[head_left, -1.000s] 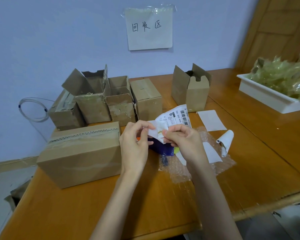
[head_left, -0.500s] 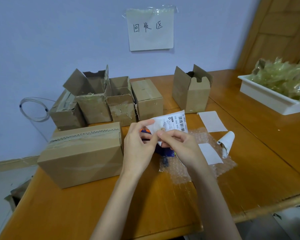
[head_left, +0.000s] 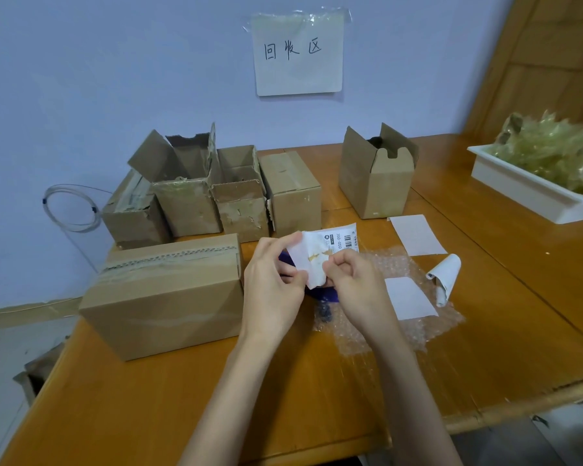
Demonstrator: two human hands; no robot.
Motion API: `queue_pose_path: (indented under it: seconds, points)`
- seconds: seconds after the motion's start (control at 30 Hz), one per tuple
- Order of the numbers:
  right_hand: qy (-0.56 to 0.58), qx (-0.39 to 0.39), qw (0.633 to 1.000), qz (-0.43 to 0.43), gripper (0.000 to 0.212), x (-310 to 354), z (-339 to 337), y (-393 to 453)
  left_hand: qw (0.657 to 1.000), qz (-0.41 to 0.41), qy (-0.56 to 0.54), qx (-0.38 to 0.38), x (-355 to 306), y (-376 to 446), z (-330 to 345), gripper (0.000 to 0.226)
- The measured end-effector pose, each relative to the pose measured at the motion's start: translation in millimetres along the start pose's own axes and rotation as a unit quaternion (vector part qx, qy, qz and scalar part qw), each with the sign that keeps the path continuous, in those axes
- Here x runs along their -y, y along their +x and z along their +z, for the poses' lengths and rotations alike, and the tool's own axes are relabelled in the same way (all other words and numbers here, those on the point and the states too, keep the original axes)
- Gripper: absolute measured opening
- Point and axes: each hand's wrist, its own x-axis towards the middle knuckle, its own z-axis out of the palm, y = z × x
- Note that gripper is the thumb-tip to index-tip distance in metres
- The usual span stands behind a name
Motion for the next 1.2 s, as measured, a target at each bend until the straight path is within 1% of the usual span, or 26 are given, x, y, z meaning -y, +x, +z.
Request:
queue_pose_path:
  seconds: [0.13, 0.23, 0.3, 0.37, 0.47, 0.57, 0.67, 0.8, 0.9, 1.0, 1.07, 1.13, 1.2]
  points:
    - [0.083, 0.015, 0.994, 0.063, 0.015, -5.1, -3.2, 6.3, 0.998, -0.039, -0.044, 0.024, 0.8, 1.2, -3.4, 0.052]
    - [0.108, 0.017, 0.991, 0.077, 0.016, -3.5, -7.6, 6.2, 0.996, -0.054, -0.056, 0.035, 1.6, 0.3, -4.6, 0.053]
    - [0.111, 0.009, 0.991, 0.077, 0.016, -3.1, -11.2, 7.2, 0.994, -0.073, -0.062, 0.045, 2.0, -0.3, -5.0, 0.054]
    - [0.130, 0.013, 0.988, 0.081, 0.020, 1.5, -12.2, 7.4, 0.992, -0.089, -0.073, 0.061, 1.3, 0.3, -6.4, 0.053]
    - [0.129, 0.017, 0.989, 0.070, 0.022, 8.3, -11.9, 3.5, 0.990, -0.095, -0.078, 0.073, -1.8, 1.9, -6.7, 0.052]
    - [0.116, 0.012, 0.993, 0.024, 0.016, 9.2, -9.0, -0.6, 0.988, -0.092, -0.099, 0.072, -4.8, 1.8, -4.8, 0.046]
    - [0.152, 0.012, 0.988, 0.037, 0.010, 6.2, -10.3, 0.8, 0.988, -0.093, -0.107, 0.064, -4.5, 1.7, -3.6, 0.042]
    - [0.240, 0.053, 0.964, 0.104, 0.014, 3.8, -14.8, 2.7, 0.983, -0.113, -0.128, 0.066, -6.3, 4.7, -3.1, 0.045]
    - [0.277, 0.056, 0.949, 0.138, 0.006, -3.3, -17.8, 6.9, 0.978, -0.133, -0.152, 0.061, -11.5, 12.0, -4.4, 0.048]
    - [0.322, 0.060, 0.933, 0.148, 0.022, -10.0, -22.5, 11.6, 0.970, -0.156, -0.179, 0.052, -18.4, 22.7, -7.4, 0.045]
    - [0.366, 0.063, 0.916, 0.152, 0.028, -12.2, -27.8, 13.8, 0.967, -0.165, -0.190, 0.046, -21.1, 28.7, -8.1, 0.043]
    - [0.409, 0.056, 0.898, 0.153, 0.024, -15.6, -36.9, 15.4, 0.964, -0.177, -0.198, 0.022, -19.5, 34.8, -11.9, 0.042]
    - [0.437, 0.043, 0.885, 0.156, 0.013, -21.8, -49.0, 17.0, 0.962, -0.178, -0.205, -0.004, -17.2, 40.8, -16.9, 0.041]
